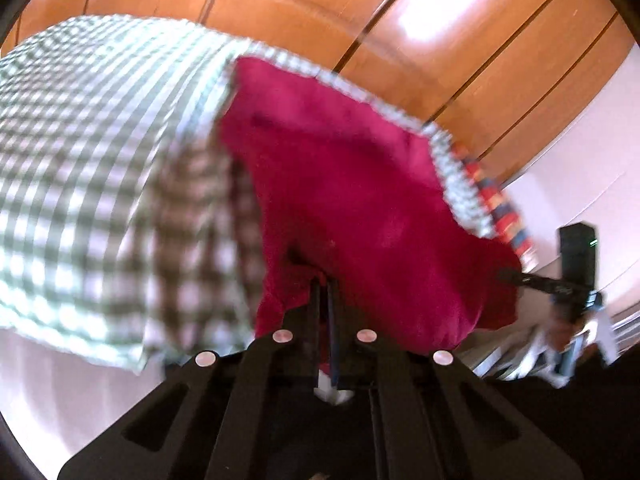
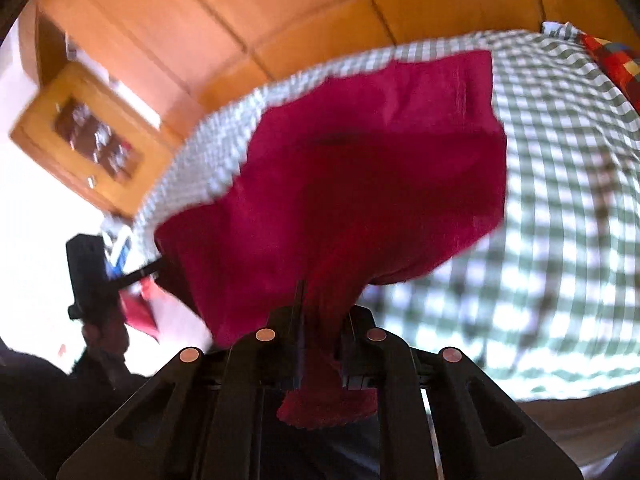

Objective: Fold small clothes

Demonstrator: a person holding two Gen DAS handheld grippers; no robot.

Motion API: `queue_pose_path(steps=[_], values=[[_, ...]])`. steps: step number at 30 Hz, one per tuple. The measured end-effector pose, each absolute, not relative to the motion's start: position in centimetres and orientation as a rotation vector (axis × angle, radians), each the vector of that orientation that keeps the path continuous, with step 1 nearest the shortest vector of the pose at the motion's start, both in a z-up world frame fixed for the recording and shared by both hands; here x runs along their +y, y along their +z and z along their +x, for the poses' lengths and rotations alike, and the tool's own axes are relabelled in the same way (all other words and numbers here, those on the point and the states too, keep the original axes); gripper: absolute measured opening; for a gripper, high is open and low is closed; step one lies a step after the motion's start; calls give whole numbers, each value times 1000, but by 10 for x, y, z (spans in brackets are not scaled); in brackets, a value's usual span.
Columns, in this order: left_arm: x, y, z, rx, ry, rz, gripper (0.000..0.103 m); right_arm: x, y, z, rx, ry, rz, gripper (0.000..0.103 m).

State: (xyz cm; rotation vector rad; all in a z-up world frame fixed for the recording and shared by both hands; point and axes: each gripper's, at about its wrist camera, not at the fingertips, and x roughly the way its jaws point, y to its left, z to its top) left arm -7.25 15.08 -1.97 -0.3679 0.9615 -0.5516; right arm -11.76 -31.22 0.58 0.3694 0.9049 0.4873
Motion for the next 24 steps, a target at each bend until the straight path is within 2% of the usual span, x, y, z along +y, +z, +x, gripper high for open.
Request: queue_pose_path(steps=[7, 13, 14, 15, 16, 17, 18, 19, 22, 24], values=[[145, 8, 4, 848, -564, -454, 2, -352, 1, -53, 859, 321, 531, 12], [130, -2, 84, 905, -422, -432, 3, -366, -12, -3, 860, 224, 581, 12], [131, -3, 93, 908, -393, -433, 3, -370, -11, 6, 853, 227, 609, 17], [137, -3, 101, 908, -366, -444, 3, -370, -16, 11, 853, 233, 629, 29], [144, -5, 110, 911, -337, -474, 13, -373, -16, 18, 850, 251, 663, 38], [153, -8, 115, 916, -313, -512, 31, -376, -16, 23, 843, 262, 687, 63], [160, -11, 119, 914, -280, -552, 37, -378, -16, 25, 828, 266, 716, 83], [171, -12, 121, 900, -246, -594, 40, -381, -14, 24, 811, 256, 732, 86], [186, -15, 119, 886, -230, -607, 42, -397, -4, 19, 747, 260, 779, 87], [186, -19, 108, 878, -279, -559, 47, -406, -2, 7, 730, 247, 790, 90]])
